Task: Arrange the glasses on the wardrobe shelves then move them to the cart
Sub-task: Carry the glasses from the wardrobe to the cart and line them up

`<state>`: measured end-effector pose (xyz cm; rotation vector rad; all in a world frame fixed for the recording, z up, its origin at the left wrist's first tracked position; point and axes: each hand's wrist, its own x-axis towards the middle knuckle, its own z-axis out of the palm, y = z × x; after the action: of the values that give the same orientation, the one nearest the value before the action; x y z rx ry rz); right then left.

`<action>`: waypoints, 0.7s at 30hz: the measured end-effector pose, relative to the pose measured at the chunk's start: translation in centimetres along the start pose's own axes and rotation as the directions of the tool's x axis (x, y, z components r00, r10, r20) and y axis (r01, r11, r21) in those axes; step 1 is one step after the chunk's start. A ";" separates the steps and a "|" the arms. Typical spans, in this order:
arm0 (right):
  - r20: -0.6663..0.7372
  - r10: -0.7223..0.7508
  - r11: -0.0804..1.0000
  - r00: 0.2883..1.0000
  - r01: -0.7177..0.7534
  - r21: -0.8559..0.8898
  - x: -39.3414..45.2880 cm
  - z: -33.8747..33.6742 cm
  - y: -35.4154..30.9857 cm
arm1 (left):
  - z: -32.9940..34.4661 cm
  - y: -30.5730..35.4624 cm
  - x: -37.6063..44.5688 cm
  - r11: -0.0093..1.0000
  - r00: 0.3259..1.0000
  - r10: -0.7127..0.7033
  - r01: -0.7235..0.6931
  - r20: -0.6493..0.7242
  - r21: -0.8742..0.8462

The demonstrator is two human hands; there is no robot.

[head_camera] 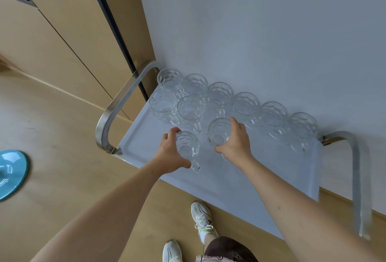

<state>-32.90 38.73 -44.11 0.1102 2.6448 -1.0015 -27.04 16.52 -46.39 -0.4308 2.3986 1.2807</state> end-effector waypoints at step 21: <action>-0.038 -0.058 0.996 0.998 0.060 0.067 3.2 1.2 -1.9 | 0.1 0.2 -0.2 1.000 1.000 -0.002 0.002 -0.011 -0.004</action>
<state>-35.92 36.37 -44.74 0.0656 2.6606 -1.1197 -26.97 16.71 -46.18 -0.4425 2.4042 1.2853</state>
